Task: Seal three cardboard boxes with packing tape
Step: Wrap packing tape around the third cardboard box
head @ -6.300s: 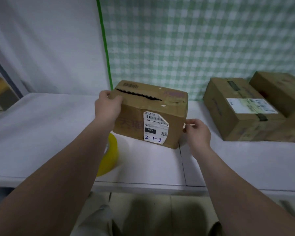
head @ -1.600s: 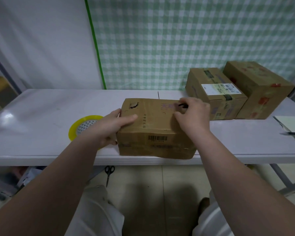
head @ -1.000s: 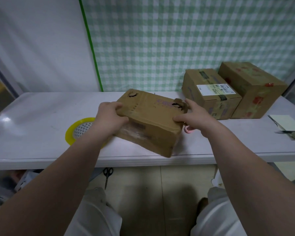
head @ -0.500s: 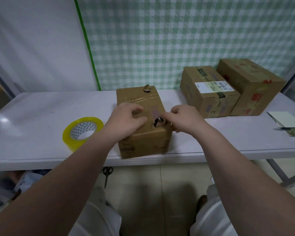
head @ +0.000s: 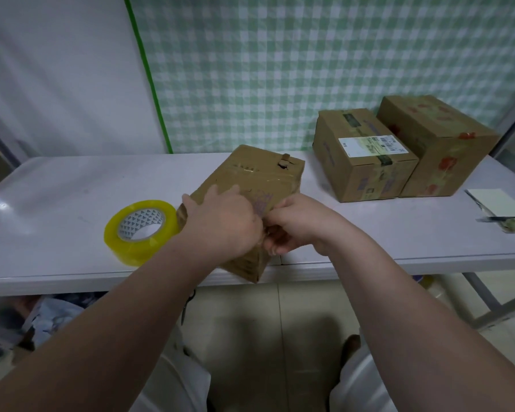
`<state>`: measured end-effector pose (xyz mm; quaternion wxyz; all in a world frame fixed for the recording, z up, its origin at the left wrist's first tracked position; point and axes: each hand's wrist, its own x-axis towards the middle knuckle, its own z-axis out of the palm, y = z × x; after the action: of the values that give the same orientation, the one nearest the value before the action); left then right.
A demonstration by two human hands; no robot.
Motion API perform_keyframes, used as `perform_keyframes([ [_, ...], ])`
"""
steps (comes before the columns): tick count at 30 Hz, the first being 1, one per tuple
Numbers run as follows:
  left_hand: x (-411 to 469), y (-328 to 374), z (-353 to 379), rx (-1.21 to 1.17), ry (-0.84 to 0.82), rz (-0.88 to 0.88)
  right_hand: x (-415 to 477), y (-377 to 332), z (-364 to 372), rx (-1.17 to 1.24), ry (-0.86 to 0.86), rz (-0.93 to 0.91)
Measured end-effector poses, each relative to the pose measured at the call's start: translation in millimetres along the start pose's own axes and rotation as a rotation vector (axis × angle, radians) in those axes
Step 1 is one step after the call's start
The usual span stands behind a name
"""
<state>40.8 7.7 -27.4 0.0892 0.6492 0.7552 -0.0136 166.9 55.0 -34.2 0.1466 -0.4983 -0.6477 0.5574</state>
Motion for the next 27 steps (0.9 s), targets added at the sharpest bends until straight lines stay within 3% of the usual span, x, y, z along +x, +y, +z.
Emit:
perform_keyframes([
  [2,0.0,0.1,-0.1,0.048,-0.051,-0.012,-0.1,-0.7,8.2,0.032,-0.002,0.0],
  [5,3.2,-7.3,2.2,-0.079,-0.108,-0.016,-0.2,-1.2,15.7,0.084,0.009,0.009],
  [16,5.7,-13.9,4.9,-0.243,-0.118,-0.119,0.5,-2.6,35.9,0.207,0.062,-0.005],
  [22,7.4,-24.4,0.3,-0.29,-0.056,0.009,-2.3,-2.9,39.8,0.26,0.044,-0.015],
  [27,2.1,-26.6,-8.8,-0.263,-0.169,0.038,-2.9,-3.2,38.0,0.223,0.035,-0.013],
])
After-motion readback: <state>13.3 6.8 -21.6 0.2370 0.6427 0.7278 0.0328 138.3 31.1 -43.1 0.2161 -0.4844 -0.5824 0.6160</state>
